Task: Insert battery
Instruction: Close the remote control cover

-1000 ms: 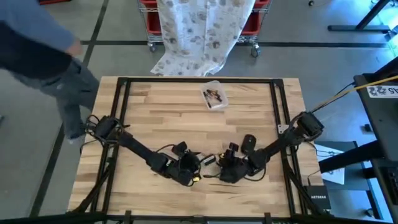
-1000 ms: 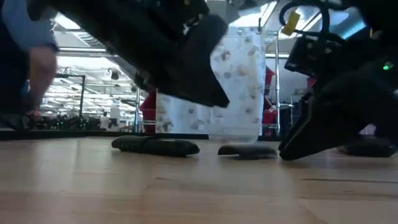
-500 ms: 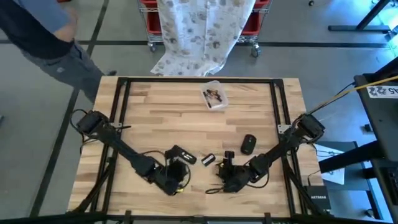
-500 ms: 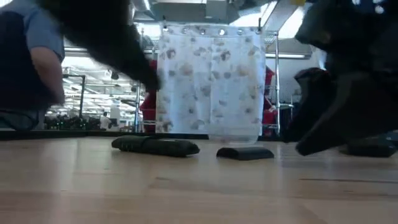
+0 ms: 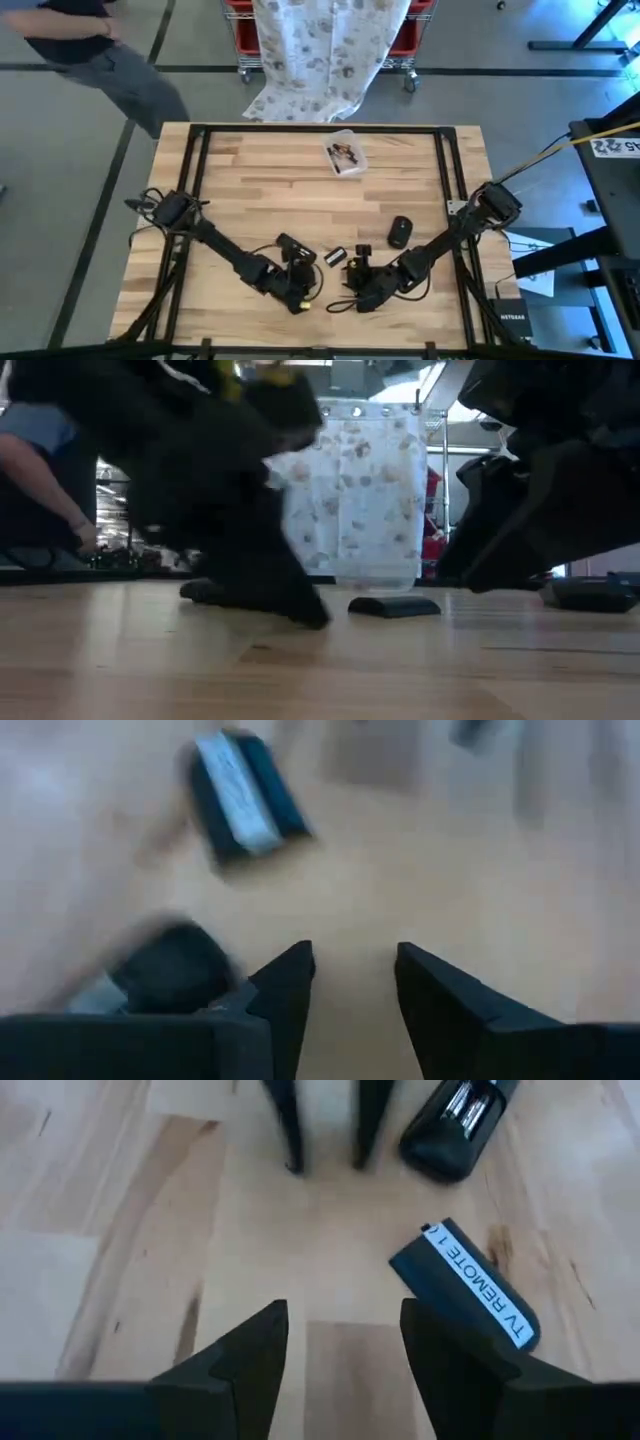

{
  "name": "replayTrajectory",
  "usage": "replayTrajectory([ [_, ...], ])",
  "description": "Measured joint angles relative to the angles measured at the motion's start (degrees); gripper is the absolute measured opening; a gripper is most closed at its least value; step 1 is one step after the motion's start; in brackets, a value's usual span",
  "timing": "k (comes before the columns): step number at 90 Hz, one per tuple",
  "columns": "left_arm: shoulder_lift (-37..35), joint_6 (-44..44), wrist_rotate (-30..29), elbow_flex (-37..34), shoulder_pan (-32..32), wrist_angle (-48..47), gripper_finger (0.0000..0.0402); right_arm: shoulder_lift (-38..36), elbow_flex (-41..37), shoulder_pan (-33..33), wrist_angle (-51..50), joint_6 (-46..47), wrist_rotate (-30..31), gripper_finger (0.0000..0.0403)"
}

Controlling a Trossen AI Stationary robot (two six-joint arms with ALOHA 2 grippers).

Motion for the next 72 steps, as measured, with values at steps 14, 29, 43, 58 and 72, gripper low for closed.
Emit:
replayTrajectory([
  [14,0.22,8.38,-1.52,-0.18,5.74,1.65,0.0129,0.00,0.00,-0.02,0.05,0.44,1.19,0.0184],
  [29,-1.49,11.46,-0.11,-0.30,7.16,0.73,0.0129,0.00,0.00,0.04,0.09,1.90,2.59,0.0184],
  [43,-6.13,10.91,-0.95,-0.34,3.82,-1.57,0.0129,-0.29,0.02,0.03,-0.94,2.00,5.62,0.0184],
  [58,-10.22,4.11,-0.47,-0.31,-2.11,-5.55,0.0129,-2.94,0.02,0.02,-9.61,4.64,10.23,0.0184],
  [72,-11.15,-2.52,4.11,-0.24,-8.23,-6.49,0.0129,-5.53,0.07,-0.02,-17.41,6.88,9.42,0.0184],
])
